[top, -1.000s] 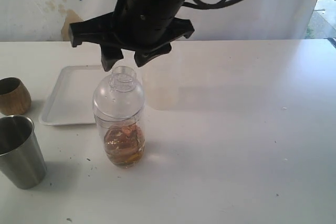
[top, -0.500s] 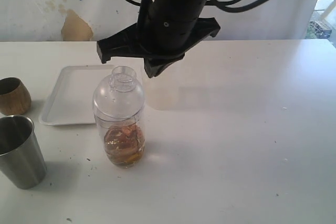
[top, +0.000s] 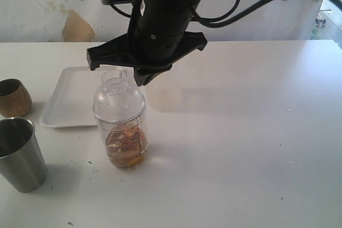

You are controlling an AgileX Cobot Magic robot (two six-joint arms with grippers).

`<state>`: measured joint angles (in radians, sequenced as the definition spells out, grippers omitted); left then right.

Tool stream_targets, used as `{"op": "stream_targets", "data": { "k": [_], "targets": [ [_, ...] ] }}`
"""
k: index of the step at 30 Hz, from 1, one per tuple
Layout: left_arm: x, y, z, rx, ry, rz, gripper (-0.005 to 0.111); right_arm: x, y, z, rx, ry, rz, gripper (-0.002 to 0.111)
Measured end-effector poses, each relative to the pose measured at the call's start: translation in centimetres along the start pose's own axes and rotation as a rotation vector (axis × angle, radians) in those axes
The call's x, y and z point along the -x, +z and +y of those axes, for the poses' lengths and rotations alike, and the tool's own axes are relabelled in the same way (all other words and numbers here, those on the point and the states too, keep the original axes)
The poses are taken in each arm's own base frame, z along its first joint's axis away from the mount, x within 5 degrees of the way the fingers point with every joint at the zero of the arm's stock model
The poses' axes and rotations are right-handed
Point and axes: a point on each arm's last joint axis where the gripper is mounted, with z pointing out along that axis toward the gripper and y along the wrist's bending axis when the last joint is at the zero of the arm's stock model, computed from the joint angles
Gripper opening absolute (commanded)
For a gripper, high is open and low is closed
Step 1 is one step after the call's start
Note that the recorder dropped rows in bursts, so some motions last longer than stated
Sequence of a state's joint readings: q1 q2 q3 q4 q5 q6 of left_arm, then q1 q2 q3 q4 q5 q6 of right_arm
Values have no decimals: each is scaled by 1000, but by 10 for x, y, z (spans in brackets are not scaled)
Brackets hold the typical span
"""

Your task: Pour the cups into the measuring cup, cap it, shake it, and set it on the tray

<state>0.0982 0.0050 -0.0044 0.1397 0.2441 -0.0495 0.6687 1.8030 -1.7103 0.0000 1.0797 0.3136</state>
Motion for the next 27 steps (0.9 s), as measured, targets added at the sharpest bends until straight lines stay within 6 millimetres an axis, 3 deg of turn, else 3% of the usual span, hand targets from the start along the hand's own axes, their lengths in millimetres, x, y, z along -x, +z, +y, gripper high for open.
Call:
{"op": "stream_targets", "data": {
  "k": [12,22,27],
  "targets": [
    [0,0,0,0,0,0,1,2,0,6,63,30,-24,0],
    [0,0,0,0,0,0,1,16,-39,23,166,-23,-250,0],
    [0,0,0,0,0,0,1,10,-25,30,165,-52,-214,0]
  ]
}}
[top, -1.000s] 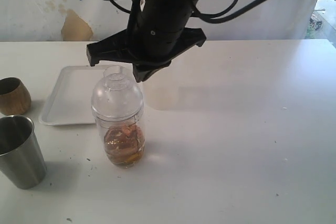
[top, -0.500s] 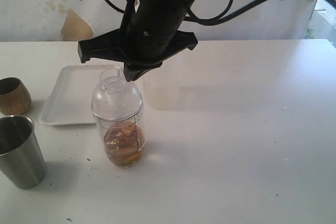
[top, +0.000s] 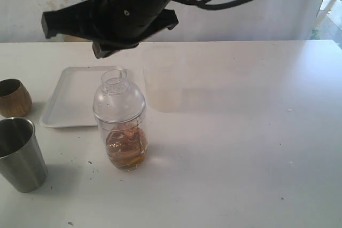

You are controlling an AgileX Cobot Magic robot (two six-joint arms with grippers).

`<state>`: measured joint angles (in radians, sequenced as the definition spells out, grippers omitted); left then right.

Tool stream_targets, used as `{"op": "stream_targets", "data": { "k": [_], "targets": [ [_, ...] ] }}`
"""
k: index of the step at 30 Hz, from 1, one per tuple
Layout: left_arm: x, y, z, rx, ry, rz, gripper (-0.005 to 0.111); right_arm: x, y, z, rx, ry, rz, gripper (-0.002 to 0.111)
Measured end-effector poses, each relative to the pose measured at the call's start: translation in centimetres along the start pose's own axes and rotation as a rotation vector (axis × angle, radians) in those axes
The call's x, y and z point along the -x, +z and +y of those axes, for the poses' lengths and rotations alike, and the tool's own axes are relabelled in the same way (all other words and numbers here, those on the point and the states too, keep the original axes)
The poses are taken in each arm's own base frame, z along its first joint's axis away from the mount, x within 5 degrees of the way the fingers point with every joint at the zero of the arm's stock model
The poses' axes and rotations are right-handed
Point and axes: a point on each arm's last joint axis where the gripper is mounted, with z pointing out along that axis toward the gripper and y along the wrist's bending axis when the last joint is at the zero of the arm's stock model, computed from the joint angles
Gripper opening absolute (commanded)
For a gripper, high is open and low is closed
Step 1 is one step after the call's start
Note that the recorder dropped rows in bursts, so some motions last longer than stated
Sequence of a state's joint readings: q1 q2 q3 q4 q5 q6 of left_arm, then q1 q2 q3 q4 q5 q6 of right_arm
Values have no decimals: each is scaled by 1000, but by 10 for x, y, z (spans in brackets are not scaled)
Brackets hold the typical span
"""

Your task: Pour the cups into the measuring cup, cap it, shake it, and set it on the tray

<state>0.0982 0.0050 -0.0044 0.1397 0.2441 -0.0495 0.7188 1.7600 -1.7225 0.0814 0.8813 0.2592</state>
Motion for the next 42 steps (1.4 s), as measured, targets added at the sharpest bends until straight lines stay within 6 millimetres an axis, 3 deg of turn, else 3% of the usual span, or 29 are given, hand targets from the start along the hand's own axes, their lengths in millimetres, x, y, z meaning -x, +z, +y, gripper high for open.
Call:
{"op": "stream_targets", "data": {
  "k": [7,19,29,38,42],
  "targets": [
    [0,0,0,0,0,0,1,-18,38,-9,-48,0,131,0],
    [0,0,0,0,0,0,1,-18,36,-8,-45,-4,128,0],
    [0,0,0,0,0,0,1,-5,4,-2,-4,-8,-2,0],
    [0,0,0,0,0,0,1,-19,34,-8,-47,-3,149,0],
    [0,0,0,0,0,1,1,-8,12,-4,-14,-24,36,0]
  ]
}}
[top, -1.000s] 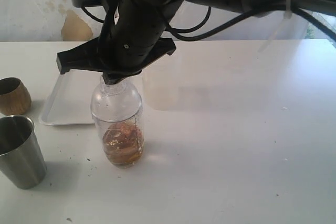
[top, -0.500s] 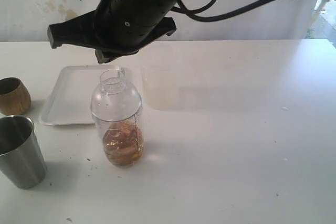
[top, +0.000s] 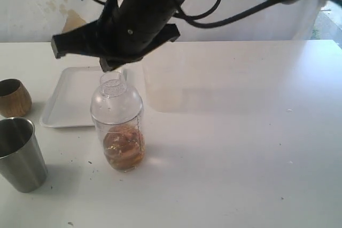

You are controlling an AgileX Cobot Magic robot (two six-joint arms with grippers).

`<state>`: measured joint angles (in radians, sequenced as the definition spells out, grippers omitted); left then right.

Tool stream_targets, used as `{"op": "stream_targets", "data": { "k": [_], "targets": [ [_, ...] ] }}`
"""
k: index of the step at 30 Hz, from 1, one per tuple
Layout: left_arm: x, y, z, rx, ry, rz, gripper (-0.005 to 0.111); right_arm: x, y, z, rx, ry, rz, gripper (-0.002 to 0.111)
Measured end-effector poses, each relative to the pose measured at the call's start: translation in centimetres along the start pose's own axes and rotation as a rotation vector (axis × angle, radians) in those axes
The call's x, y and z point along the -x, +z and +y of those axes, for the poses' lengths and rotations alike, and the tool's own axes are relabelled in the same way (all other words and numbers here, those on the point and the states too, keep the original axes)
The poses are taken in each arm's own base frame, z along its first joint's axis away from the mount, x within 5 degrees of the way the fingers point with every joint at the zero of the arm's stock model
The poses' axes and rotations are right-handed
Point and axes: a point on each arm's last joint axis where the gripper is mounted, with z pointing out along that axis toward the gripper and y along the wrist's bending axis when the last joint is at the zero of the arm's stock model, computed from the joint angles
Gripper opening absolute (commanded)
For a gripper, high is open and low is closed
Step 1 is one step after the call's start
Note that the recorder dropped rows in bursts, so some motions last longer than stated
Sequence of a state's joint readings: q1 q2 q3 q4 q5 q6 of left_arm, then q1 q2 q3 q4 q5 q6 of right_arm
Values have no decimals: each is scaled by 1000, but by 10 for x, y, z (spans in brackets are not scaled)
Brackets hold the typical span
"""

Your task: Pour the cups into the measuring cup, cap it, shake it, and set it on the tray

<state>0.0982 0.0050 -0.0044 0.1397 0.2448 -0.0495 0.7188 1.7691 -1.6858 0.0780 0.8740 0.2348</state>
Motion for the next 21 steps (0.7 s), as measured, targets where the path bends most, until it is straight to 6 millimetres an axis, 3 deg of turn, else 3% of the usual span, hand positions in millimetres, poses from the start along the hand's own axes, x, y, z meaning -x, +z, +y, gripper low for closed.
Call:
{"op": "stream_targets", "data": {
  "k": [5,9,12,14,19,21],
  "targets": [
    [0,0,0,0,0,2,1,6,-58,13,32,-175,-200,0],
    [0,0,0,0,0,2,1,-35,-78,27,74,-279,-429,0],
    [0,0,0,0,0,2,1,-69,-63,16,110,-299,-523,7],
    [0,0,0,0,0,2,1,-83,-51,13,128,-326,-550,25],
    [0,0,0,0,0,2,1,-87,-40,15,166,-342,-613,91],
    [0,0,0,0,0,2,1,-84,-42,17,184,-342,-655,105]
  ]
}}
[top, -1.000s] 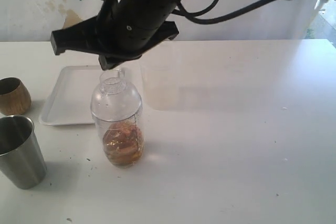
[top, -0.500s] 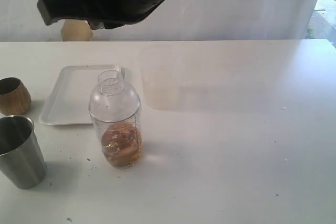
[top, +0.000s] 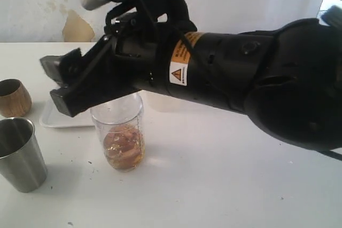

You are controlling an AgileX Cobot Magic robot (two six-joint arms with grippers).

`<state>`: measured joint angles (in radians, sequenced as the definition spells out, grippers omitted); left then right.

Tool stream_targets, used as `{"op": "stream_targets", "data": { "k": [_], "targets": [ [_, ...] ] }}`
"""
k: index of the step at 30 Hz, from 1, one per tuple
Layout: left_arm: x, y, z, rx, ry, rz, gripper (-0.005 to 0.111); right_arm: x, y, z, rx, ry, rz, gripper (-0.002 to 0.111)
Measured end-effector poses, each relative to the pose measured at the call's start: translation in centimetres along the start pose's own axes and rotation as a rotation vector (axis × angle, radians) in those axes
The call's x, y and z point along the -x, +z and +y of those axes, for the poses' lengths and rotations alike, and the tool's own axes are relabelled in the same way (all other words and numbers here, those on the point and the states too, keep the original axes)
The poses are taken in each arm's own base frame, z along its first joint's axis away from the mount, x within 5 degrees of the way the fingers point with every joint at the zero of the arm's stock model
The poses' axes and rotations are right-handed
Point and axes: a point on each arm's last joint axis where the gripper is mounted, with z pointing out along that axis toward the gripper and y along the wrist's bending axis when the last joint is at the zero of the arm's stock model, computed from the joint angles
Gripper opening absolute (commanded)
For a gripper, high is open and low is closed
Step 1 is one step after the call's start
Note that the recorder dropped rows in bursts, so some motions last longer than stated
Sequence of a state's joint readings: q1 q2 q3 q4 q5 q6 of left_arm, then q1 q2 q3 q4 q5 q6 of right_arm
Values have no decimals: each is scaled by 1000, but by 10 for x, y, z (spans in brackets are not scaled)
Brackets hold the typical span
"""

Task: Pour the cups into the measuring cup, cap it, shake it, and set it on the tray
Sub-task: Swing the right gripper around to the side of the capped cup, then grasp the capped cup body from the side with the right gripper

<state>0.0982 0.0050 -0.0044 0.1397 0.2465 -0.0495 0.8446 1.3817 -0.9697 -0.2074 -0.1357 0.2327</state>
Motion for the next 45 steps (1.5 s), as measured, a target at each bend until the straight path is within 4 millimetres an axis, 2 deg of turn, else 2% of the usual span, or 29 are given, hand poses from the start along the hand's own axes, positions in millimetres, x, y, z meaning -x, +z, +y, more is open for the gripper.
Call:
{"op": "stream_targets", "data": {
  "k": [4,9,14,20,29,36,41,45],
  "targets": [
    [0,0,0,0,0,0,1,0,-1,0,-1,-44,4,105],
    [0,0,0,0,0,0,1,-17,-2,-3,-24,-128,153,105],
    [0,0,0,0,0,0,1,-52,-6,-3,3,-132,140,105],
    [0,0,0,0,0,0,1,-95,-9,-15,-32,-12,64,105],
    [0,0,0,0,0,0,1,-140,16,-23,-59,-17,148,105],
    [0,0,0,0,0,0,1,-169,34,-27,-88,-10,119,105],
    [0,0,0,0,0,0,1,-178,41,-37,-181,8,83,105],
    [0,0,0,0,0,0,1,-179,57,-39,-187,-20,70,105]
  ]
}}
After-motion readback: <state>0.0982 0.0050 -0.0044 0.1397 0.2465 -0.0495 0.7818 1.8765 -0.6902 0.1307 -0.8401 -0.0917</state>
